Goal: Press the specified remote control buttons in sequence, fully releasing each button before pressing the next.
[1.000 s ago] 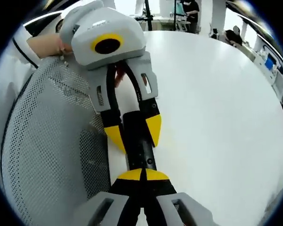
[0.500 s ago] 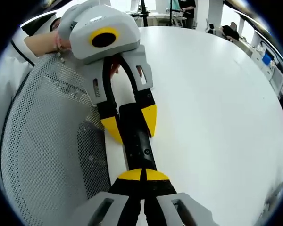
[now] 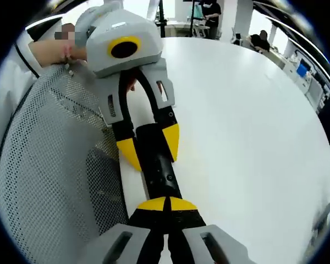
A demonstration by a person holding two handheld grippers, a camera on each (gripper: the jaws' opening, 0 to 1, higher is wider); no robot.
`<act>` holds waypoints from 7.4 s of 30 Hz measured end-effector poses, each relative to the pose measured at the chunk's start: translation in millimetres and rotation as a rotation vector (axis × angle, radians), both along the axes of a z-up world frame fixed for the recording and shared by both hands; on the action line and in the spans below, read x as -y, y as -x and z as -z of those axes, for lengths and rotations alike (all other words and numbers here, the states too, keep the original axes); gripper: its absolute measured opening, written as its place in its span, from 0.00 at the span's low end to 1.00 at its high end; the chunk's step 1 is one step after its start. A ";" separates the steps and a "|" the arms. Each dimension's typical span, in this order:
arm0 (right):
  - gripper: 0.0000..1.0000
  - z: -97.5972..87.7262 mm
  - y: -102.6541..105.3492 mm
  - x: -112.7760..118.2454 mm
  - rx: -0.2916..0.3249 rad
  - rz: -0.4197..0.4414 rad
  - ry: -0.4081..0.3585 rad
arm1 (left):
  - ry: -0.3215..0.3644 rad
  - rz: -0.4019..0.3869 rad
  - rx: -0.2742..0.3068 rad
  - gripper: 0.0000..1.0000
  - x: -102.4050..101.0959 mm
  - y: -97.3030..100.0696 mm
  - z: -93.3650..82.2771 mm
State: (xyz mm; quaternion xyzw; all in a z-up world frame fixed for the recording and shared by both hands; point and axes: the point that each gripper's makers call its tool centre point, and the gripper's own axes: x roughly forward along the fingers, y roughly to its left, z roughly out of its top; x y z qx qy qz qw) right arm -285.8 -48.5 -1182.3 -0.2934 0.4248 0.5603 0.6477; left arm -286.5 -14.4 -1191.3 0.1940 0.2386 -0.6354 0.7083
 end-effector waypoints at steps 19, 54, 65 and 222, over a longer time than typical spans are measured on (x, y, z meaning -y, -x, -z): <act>0.00 1.8 0.6 4.4 0.133 -0.144 0.071 | 0.008 -0.006 -0.006 0.25 0.3 0.0 -0.6; 0.00 3.6 24.6 -31.4 0.111 -0.104 -0.051 | 0.005 0.002 -0.005 0.25 0.4 0.6 -0.5; 0.00 0.5 18.0 -25.7 0.138 -0.052 -0.049 | 0.013 -0.011 -0.020 0.25 -0.3 0.3 -0.8; 0.00 -1.0 0.4 -40.9 0.092 -0.011 -0.050 | 0.001 -0.008 -0.012 0.25 2.3 0.5 -0.5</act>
